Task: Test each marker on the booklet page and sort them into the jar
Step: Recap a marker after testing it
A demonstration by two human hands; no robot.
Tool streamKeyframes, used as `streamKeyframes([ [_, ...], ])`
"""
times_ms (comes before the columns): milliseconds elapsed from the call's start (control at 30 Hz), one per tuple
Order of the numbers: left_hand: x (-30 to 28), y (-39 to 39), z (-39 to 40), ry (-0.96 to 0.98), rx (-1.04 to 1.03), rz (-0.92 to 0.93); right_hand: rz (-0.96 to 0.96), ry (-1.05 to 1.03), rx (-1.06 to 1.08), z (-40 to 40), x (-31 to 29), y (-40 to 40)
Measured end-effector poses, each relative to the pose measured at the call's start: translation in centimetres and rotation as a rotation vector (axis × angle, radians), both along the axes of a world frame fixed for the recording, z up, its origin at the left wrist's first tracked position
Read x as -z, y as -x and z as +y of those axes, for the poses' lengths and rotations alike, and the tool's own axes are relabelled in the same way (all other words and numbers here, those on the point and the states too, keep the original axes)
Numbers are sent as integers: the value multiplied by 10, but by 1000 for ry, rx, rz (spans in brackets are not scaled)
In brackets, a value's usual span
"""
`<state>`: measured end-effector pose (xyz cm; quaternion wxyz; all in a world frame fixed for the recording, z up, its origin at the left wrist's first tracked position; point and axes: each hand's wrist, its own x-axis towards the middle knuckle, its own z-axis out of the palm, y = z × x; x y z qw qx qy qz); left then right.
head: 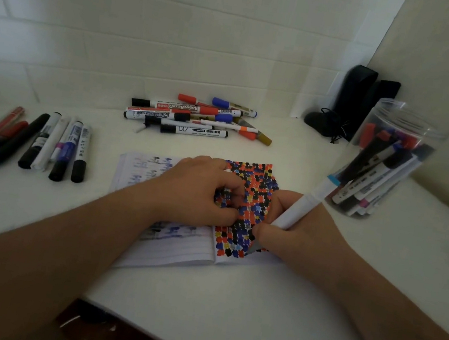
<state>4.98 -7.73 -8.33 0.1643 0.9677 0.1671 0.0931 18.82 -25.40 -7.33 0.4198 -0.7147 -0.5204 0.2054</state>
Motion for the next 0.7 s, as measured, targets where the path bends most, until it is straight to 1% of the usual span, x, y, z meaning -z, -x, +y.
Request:
streamKeyframes([
  [167, 1, -1, 2, 0, 0, -1, 0, -6, 2, 1, -2, 0],
  [300, 1, 0, 1, 8, -3, -3, 42, -15, 11, 1, 1, -5],
  [467, 1, 1, 1, 14, -4, -7, 1, 2, 17, 1, 3, -4],
  [600, 1, 0, 1, 12, -4, 0, -5, 15, -2, 0, 1, -2],
  [700, -1, 0, -1, 26, -7, -8, 16, -14, 11, 1, 1, -3],
])
